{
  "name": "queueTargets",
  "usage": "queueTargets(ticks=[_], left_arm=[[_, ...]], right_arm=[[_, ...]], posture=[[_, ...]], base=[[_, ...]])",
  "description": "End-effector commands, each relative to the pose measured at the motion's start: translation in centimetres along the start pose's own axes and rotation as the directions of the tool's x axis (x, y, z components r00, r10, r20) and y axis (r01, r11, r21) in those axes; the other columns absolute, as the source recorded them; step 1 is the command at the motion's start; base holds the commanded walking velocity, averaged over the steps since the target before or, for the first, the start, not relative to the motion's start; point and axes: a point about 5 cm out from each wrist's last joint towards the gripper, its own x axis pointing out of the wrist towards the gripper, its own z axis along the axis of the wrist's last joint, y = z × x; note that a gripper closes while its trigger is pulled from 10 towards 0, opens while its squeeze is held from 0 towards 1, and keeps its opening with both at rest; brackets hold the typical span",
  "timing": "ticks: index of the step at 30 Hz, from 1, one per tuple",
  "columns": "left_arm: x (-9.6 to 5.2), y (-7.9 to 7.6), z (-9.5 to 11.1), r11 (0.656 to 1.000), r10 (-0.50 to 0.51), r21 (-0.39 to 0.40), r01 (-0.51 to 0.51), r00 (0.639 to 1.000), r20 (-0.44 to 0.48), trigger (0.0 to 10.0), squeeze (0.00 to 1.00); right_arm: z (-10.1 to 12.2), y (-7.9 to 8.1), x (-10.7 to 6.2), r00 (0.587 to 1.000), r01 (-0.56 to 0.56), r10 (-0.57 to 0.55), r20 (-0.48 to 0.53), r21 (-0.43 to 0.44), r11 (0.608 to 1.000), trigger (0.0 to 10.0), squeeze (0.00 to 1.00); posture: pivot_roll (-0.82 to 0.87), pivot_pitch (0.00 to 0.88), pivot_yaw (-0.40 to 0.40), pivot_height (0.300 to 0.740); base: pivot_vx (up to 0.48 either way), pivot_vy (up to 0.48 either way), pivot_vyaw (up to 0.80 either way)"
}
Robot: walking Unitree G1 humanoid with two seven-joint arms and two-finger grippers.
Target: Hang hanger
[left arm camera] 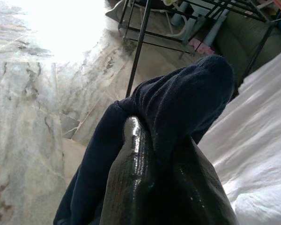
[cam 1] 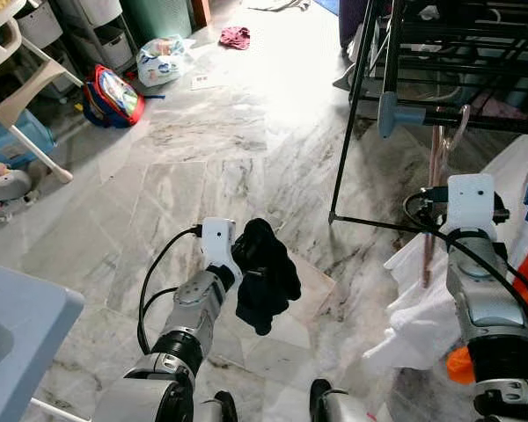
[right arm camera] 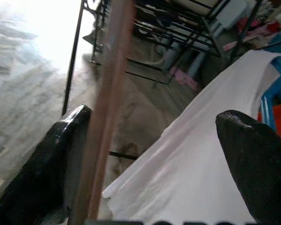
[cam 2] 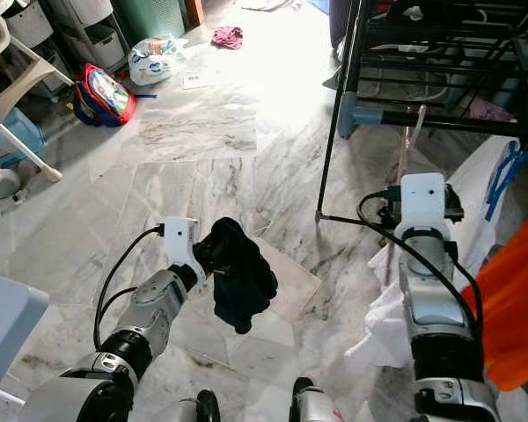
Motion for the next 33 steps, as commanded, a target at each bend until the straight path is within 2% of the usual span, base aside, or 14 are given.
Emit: queueTargets(ticks=[1, 7, 12, 17, 25, 26, 27, 28, 33], left_arm=[[0.1, 0.2, 0.2, 1.0, 0.005, 0.018, -0.005, 1.0, -0.005, 10.0, 0.0], [0.2, 0.0, 0.2, 1.0, 0.001, 0.019, -0.001, 1.0, -0.008, 10.0, 0.0], [0.2, -0.1, 0.2, 1.0, -0.001, 0.018, 0.001, 1.0, -0.009, 10.0, 0.0], [0.2, -0.1, 0.1, 1.0, 0.001, 0.016, -0.001, 1.0, -0.009, 10.0, 0.0], [0.2, -0.1, 0.0, 1.0, 0.004, 0.014, -0.004, 1.0, -0.013, 10.0, 0.0], [0.2, -0.2, 0.0, 1.0, 0.003, 0.013, -0.003, 1.0, -0.014, 10.0, 0.0], [0.2, -0.2, 0.0, 1.0, 0.003, 0.012, -0.003, 1.0, -0.015, 10.0, 0.0], [0.2, -0.3, -0.1, 1.0, 0.003, 0.012, -0.003, 1.0, -0.017, 10.0, 0.0], [0.2, -0.3, -0.1, 1.0, 0.004, 0.01, -0.004, 1.0, -0.019, 10.0, 0.0]], right_arm=[[-0.2, -0.5, -0.2, 1.0, 0.028, -0.028, -0.009, -0.013, 1.0, 10.0, 0.0], [0.5, -0.5, -0.2, 1.0, 0.019, -0.019, 0.021, -0.004, 1.0, 10.0, 0.0], [1.4, 0.7, -0.4, 0.996, -0.069, 0.067, 0.059, 0.028, 0.997, 10.0, 0.0], [1.5, 1.3, -0.2, 0.991, -0.124, 0.122, 0.048, 0.038, 0.992, 10.0, 0.0], [1.4, 1.8, 0.4, 0.989, -0.148, 0.147, 0.024, 0.067, 0.987, 10.0, 0.0], [1.3, 2.4, 0.5, 0.985, -0.17, 0.17, 0.011, 0.098, 0.981, 1.7, 0.0], [1.2, 3.0, 0.6, 0.982, -0.188, 0.19, 0.002, 0.124, 0.974, 0.0, 0.0], [1.1, 3.7, 0.7, 0.978, -0.205, 0.209, -0.01, 0.141, 0.968, 0.0, 0.0], [0.8, 4.4, 0.6, 0.975, -0.21, 0.219, -0.041, 0.156, 0.965, 0.0, 0.0]], posture=[[-0.14, 0.201, 0.109, 0.74], [-0.15, 0.2, 0.112, 0.74], [-0.15, 0.196, 0.109, 0.74], [-0.15, 0.198, 0.106, 0.74], [-0.15, 0.197, 0.101, 0.74], [-0.15, 0.196, 0.1, 0.74], [-0.15, 0.195, 0.098, 0.74], [-0.14, 0.193, 0.095, 0.74], [-0.14, 0.191, 0.092, 0.74]], base=[[0.0, 0.0, 0.0], [0.0, 0.0, 0.0], [0.0, 0.0, 0.0], [0.0, 0.0, 0.0], [0.0, 0.0, 0.0], [0.0, 0.0, 0.0], [0.0, 0.0, 0.0], [0.0, 0.0, 0.0], [0.0, 0.0, 0.0]])
